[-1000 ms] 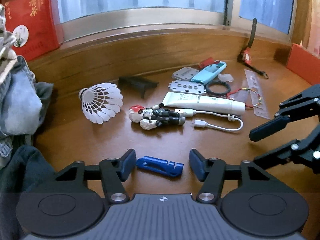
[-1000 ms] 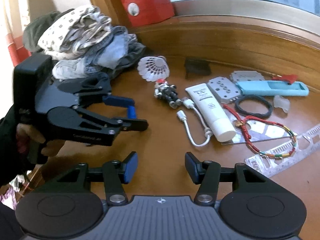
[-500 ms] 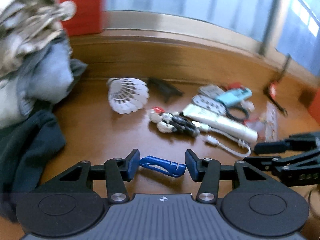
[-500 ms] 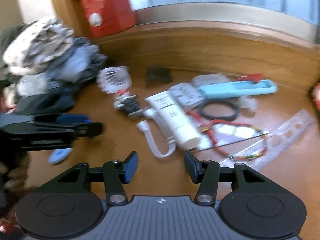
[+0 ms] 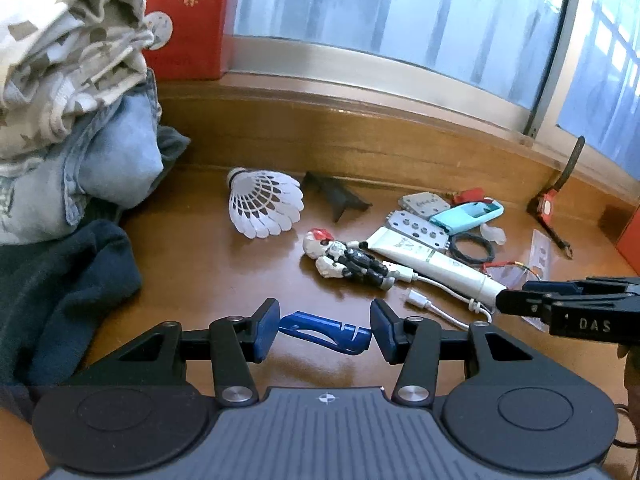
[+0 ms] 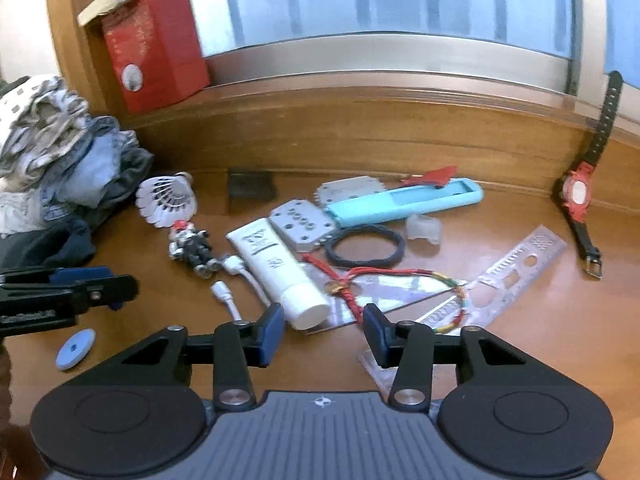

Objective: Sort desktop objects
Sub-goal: 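Grasp the white Biore UV sunscreen tube with the right tool while the left tool holds the blue stick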

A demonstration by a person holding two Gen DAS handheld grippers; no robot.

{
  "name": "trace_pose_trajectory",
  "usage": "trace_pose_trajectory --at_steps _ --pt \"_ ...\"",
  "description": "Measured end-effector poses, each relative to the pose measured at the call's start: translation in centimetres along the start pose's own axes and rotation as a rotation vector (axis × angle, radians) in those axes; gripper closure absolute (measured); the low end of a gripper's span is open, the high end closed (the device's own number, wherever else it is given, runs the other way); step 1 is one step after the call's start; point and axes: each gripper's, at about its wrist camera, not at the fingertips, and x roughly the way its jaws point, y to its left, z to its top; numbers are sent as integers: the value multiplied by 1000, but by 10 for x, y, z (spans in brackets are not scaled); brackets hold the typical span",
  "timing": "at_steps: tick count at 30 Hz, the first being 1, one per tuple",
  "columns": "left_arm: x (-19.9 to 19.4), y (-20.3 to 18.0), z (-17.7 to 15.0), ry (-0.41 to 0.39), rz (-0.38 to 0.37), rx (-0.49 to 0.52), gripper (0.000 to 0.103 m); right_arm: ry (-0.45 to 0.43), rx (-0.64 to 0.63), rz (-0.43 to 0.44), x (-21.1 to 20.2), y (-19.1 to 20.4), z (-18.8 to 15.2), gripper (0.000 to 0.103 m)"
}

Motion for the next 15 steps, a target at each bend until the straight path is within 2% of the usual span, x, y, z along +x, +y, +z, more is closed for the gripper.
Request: trace_pose_trajectory --at_steps 4,11,15 --pt "-3 2 2 -6 2 8 53 -8 9 39 -2 2 5 60" --pt "-7 6 2 -10 6 3 53 -23 -114 58 14 24 17 60" --pt "-9 8 0 -7 9 1 53 19 -166 77 37 27 28 60"
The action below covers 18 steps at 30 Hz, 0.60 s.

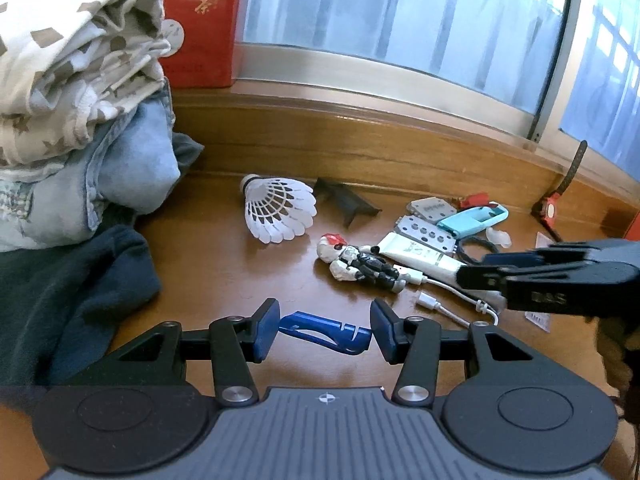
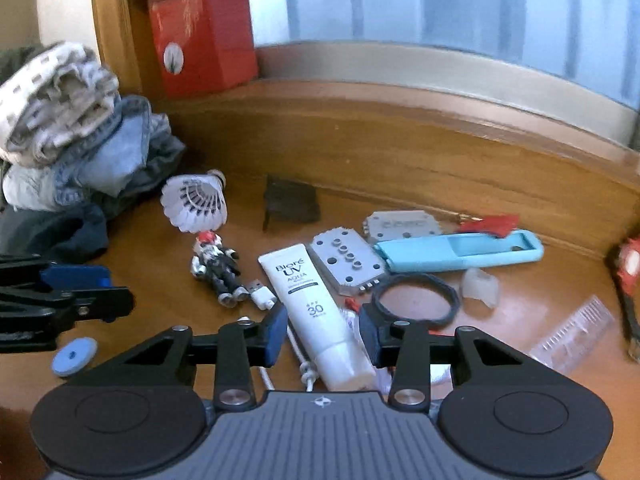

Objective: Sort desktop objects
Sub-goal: 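Grasp the white Biore UV sunscreen tube with the right tool while the left tool holds the blue stick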

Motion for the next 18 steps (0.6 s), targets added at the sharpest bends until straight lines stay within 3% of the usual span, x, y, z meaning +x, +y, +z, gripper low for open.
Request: trace_pose_trajectory --at_steps 7,10,13,18 --pt "-3 5 -4 8 8 -18 53 60 30 47 3 5 -4 71" --pt "-1 6 -4 13 10 -27 53 55 -12 22 4 14 -6 71" --pt "1 4 -3 15 5 -23 53 46 -43 -20 12 18 -2 63" --pt "3 -3 -4 19 -10 -6 53 27 -26 -5 20 16 2 70"
